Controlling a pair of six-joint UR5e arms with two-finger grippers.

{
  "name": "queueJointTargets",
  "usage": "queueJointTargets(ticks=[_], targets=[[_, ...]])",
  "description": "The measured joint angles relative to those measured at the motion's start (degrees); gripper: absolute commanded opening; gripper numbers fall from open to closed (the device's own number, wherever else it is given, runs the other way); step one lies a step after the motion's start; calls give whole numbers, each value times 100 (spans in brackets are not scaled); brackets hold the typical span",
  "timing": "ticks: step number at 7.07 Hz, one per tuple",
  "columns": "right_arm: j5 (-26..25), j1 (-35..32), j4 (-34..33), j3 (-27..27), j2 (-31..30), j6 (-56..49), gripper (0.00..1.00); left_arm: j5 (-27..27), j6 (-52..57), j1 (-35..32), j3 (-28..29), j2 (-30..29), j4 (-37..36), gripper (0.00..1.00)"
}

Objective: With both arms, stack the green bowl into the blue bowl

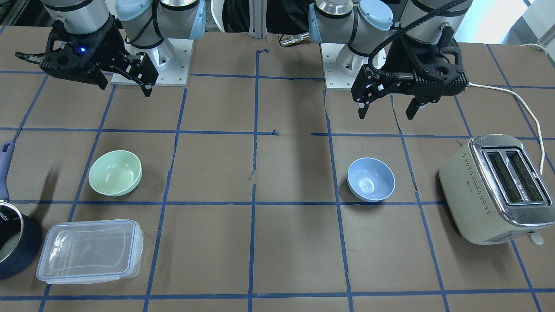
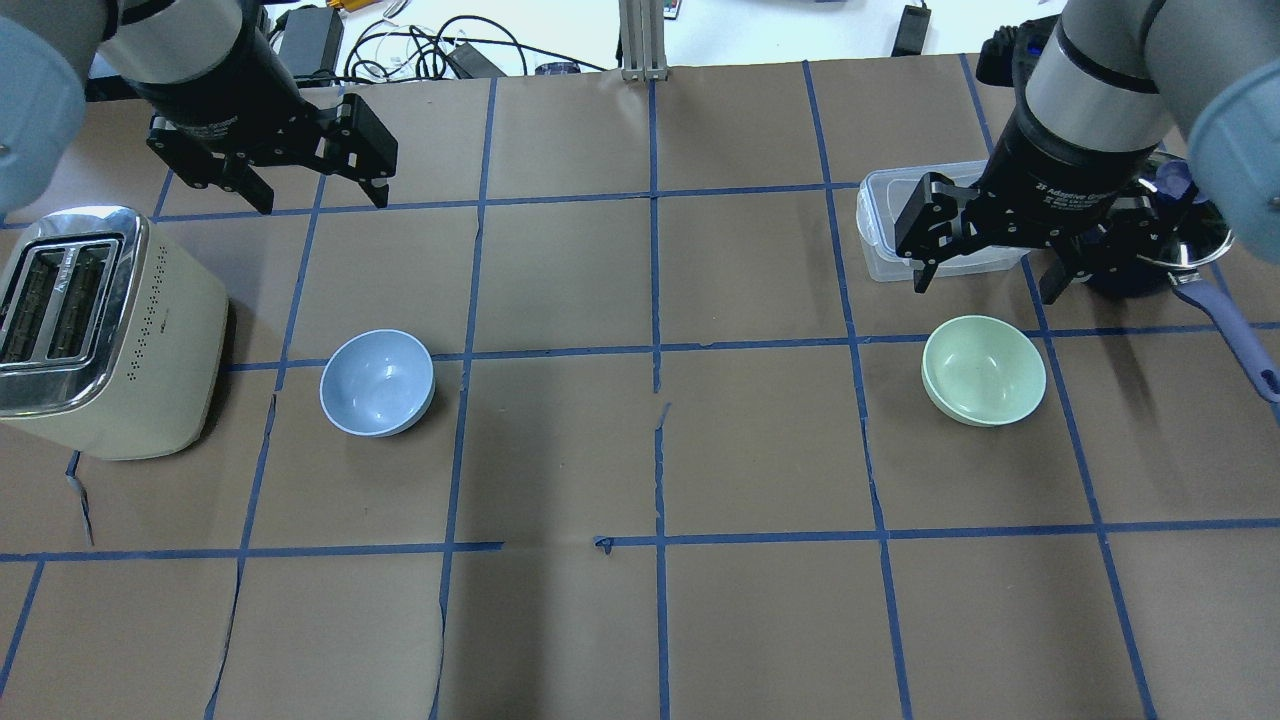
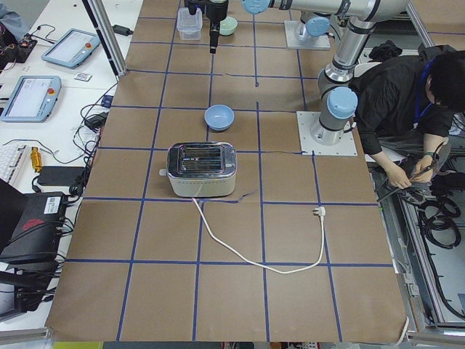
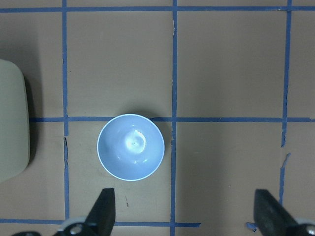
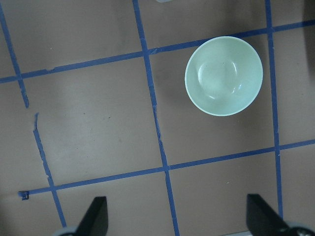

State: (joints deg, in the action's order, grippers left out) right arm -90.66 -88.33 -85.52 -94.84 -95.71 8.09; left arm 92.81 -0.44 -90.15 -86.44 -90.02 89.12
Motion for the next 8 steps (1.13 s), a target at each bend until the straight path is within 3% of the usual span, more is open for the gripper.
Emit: queueJointTargets(ticks=[8], targets=[[-20, 0, -9, 6, 0, -9, 100, 34, 13, 42, 52, -71, 164, 100]])
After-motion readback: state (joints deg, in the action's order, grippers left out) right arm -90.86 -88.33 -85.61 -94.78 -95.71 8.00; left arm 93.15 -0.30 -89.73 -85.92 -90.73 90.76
